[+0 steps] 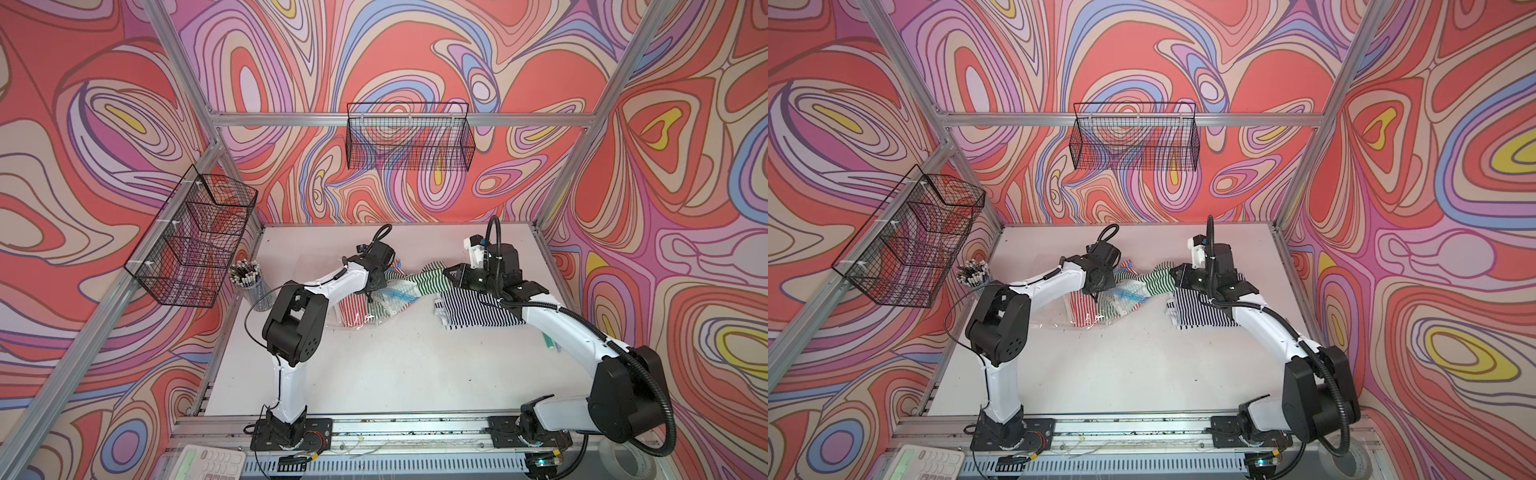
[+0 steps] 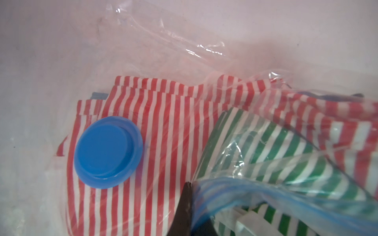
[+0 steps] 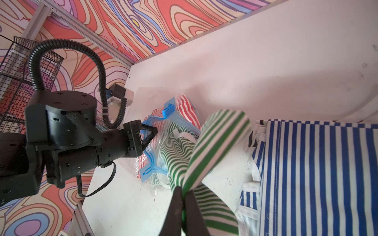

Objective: Take the tank top out of the vacuum bag
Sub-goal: Take out the tank top from the vacuum bag.

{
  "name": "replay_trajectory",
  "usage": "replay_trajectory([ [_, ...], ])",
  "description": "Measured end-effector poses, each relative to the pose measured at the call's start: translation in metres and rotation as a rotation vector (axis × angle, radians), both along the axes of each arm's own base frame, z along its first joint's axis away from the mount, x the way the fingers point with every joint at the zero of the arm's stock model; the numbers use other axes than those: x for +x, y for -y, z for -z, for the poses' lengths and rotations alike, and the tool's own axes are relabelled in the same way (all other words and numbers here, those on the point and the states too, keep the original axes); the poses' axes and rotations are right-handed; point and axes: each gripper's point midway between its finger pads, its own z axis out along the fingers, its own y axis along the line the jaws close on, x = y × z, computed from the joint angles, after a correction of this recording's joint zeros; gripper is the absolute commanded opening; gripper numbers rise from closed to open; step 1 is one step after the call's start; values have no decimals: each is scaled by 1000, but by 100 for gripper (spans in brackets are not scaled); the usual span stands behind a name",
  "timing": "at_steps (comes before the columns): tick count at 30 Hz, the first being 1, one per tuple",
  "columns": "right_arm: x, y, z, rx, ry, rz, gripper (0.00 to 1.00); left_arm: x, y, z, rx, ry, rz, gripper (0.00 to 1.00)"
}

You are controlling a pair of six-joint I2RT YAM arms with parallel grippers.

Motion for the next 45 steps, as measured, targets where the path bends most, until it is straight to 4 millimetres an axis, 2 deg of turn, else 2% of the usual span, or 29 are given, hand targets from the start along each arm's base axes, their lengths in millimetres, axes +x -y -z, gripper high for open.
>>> replay_trajectory([
  [8, 4, 14, 7, -31, -16, 48, 0, -2, 19, -1, -20, 1, 45, 0],
  [25, 7, 49, 37, -105, -61, 175, 0, -9, 40, -3, -6, 17, 99, 0],
  [33, 7, 77, 55, -162, -110, 262, 0, -9, 40, -3, -4, 20, 99, 0],
  [45, 6, 99, 70, -256, -119, 347, 0, -13, 42, 2, 0, 13, 107, 0],
])
